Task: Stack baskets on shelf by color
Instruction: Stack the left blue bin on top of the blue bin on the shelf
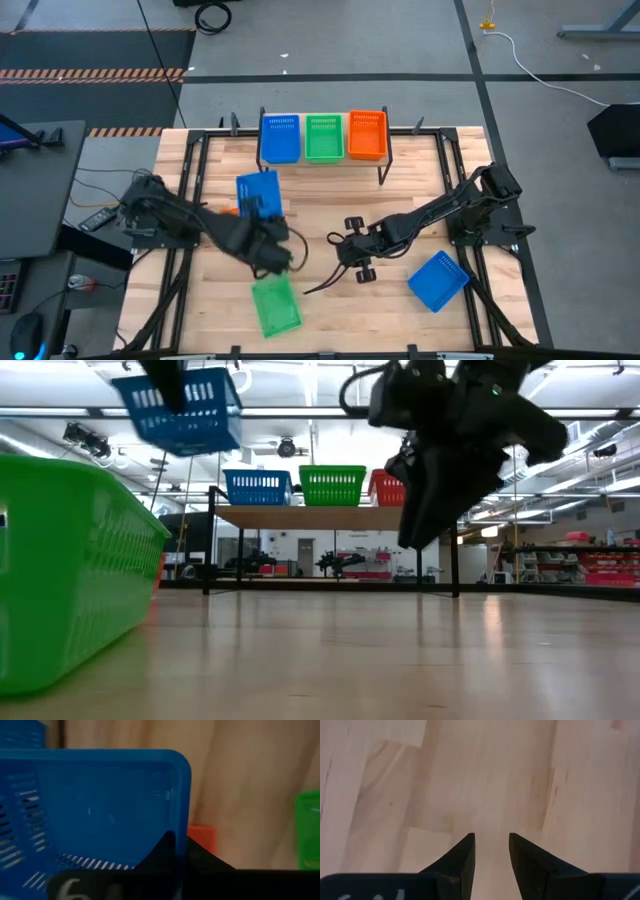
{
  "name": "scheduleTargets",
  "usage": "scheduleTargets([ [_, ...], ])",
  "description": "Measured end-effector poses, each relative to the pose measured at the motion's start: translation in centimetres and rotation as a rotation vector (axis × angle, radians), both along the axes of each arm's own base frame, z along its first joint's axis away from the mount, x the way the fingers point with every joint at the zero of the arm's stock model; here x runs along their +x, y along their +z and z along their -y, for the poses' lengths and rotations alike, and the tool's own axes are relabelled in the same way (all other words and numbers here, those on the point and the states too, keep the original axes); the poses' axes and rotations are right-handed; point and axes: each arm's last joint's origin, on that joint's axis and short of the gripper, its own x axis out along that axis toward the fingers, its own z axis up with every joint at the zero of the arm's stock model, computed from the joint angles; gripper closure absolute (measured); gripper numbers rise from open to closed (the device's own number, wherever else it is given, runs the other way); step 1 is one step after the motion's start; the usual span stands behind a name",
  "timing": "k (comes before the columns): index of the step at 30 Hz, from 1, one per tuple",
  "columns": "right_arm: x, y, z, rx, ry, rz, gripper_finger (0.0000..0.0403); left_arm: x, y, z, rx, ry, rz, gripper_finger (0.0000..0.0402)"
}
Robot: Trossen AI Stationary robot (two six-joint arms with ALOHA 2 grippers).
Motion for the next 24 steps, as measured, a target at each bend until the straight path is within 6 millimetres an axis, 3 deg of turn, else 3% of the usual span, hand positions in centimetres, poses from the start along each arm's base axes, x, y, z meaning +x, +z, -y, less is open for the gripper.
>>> scheduleTargets([
  [9, -0.2, -0.7, 0.4, 0.001, -0.007, 0.001, 0.0277, -1.8, 4.2, -6.1, 0.061, -0.068, 0.044, 0.0396],
  [24, 0.2, -0.5, 0.2, -0.009, 0.047, 0.045, 0.0277, 0.7, 5.6, -16.2, 0.178, -0.137, 0.083, 0.0396],
])
